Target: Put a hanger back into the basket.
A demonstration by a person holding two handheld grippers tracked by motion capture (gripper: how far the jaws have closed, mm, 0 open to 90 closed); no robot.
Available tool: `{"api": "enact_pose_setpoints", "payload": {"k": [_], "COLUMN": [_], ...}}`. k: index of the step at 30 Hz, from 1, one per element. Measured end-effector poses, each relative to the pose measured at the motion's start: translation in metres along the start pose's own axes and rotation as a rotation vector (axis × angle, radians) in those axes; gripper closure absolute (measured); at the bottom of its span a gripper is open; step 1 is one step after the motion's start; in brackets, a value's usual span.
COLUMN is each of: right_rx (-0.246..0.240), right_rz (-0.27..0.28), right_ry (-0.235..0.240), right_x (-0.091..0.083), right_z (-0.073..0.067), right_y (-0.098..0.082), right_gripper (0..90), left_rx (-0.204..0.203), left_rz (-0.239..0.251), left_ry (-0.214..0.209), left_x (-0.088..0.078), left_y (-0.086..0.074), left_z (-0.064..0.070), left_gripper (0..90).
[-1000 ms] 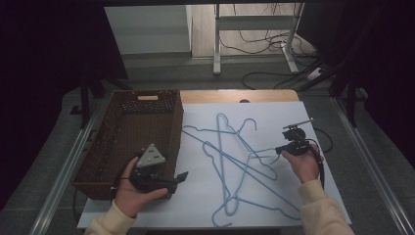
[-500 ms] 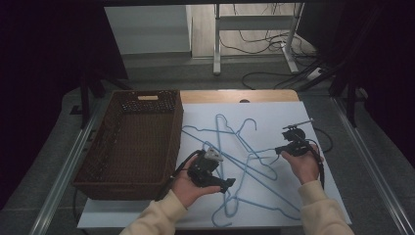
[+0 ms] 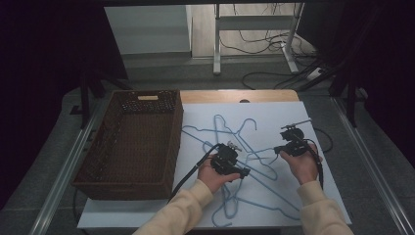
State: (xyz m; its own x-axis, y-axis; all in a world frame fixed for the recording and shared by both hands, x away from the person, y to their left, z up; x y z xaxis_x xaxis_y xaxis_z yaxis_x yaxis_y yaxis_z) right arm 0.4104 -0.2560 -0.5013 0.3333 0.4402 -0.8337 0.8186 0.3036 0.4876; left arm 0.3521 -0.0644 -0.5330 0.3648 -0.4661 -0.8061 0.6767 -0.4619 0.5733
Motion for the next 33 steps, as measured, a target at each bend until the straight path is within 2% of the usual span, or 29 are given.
{"api": "enact_pose_setpoints", "payload": {"k": [4,9,14,22,23,24,25,26,27,28,30,31,32,33], "right_rx": [-0.006,-0.014,-0.017,-0.017,-0.027,-0.027,-0.033,-0.033,-0.024,-0.02,-0.039,-0.049,-0.049,-0.046], "right_rz": [0.004,0.006,0.016,0.033,0.062,0.062,0.107,0.107,0.132,0.179,0.24,0.297,0.297,0.343], "right_ry": [0.001,0.0,0.003,0.02,0.046,0.046,0.085,0.085,0.12,0.169,0.184,0.189,0.189,0.198], "right_x": [-0.001,-0.002,-0.005,-0.01,-0.013,-0.013,-0.016,-0.016,-0.019,-0.023,-0.03,-0.037,-0.037,-0.042], "right_z": [-0.001,-0.004,-0.005,-0.005,-0.006,-0.006,-0.007,-0.007,-0.007,-0.008,-0.006,-0.004,-0.004,0.0], "right_y": [0.0,0.0,0.001,0.0,0.001,0.001,0.004,0.004,0.005,0.007,0.01,0.011,0.011,0.011], "right_gripper": [87.2,87.2,87.2,86.6,81.3,81.3,66.8,66.8,59.4,55.0,47.7,42.9,42.9,41.3], "left_rx": [-0.052,-0.06,-0.076,-0.093,-0.1,-0.102,-0.106,-0.111,-0.108,-0.111,-0.109,-0.117,-0.117,-0.123], "left_rz": [-0.012,-0.021,-0.018,-0.025,-0.021,-0.019,-0.012,-0.004,0.005,0.014,0.03,0.048,0.048,0.055], "left_ry": [-0.036,-0.037,-0.072,-0.085,-0.081,-0.08,-0.078,-0.068,-0.053,-0.055,-0.059,-0.047,-0.047,-0.038], "left_x": [0.014,0.022,0.023,0.021,0.019,0.018,0.015,0.012,0.008,0.005,-0.003,-0.011,-0.011,-0.015], "left_y": [0.005,0.005,0.006,0.008,0.008,0.008,0.009,0.009,0.009,0.01,0.011,0.012,0.012,0.013], "left_z": [-0.002,-0.004,-0.004,-0.005,-0.006,-0.007,-0.009,-0.011,-0.014,-0.016,-0.019,-0.022,-0.022,-0.024], "left_gripper": [45.1,55.6,71.0,76.1,77.3,77.3,80.8,80.8,83.2,85.8,84.4,85.9,85.7,85.8]}}
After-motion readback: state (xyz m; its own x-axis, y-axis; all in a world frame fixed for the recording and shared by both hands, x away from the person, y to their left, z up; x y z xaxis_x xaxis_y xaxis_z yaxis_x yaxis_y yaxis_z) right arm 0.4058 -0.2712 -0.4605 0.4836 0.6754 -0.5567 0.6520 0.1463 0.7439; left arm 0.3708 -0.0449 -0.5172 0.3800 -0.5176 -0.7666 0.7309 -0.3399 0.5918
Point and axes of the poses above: each handheld gripper's, and its own axes: x roughly forward along the jaws, y roughly out of its top, z roughly to its right, the point moved 5 cm from there along x, roughly forward along the jaws, and after that the axes turned 12 degrees about y, right-handed, at the moved point
